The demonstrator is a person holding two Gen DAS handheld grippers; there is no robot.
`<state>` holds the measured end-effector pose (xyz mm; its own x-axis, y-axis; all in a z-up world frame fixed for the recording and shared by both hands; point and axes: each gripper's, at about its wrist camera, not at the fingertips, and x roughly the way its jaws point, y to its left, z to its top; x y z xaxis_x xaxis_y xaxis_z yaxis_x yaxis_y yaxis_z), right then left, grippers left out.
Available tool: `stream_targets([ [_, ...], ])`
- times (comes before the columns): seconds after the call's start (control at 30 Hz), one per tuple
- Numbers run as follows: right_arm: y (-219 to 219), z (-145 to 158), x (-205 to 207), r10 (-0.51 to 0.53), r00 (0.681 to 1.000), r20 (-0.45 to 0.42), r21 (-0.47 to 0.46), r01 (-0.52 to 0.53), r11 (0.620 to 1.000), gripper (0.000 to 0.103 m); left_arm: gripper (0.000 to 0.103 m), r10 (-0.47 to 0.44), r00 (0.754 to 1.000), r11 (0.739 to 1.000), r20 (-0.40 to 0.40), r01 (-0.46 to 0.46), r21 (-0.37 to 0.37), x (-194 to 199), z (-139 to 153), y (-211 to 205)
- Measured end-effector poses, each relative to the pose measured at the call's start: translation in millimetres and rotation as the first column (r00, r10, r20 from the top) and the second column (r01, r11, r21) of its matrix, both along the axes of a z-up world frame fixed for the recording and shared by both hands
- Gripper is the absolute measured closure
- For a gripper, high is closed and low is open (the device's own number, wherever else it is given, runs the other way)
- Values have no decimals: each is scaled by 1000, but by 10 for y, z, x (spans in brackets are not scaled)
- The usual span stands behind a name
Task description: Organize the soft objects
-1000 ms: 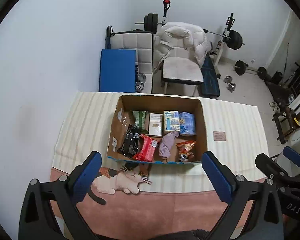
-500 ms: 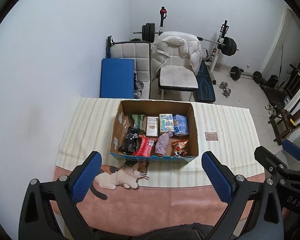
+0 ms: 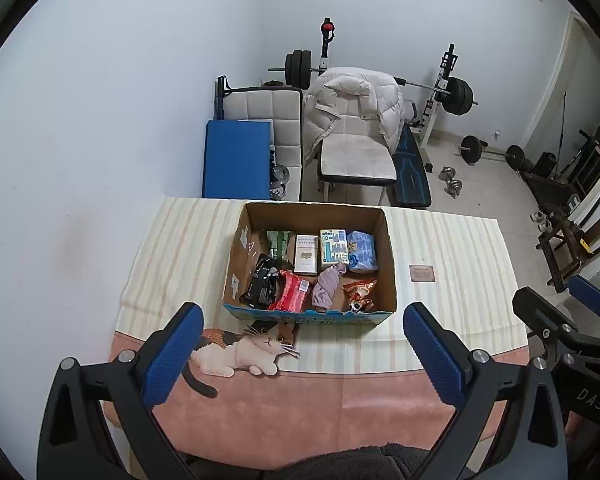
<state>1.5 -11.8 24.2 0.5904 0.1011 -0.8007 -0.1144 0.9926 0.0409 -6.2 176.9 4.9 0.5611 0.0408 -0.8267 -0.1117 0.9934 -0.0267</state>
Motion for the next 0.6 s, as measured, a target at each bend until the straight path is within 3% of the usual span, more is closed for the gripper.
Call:
stream_targets([
  [0.6, -16, 64, -17, -21, 1000, 18, -18, 21, 1000, 0, 0, 6, 1000, 1000, 9, -6, 6, -11, 34, 29],
])
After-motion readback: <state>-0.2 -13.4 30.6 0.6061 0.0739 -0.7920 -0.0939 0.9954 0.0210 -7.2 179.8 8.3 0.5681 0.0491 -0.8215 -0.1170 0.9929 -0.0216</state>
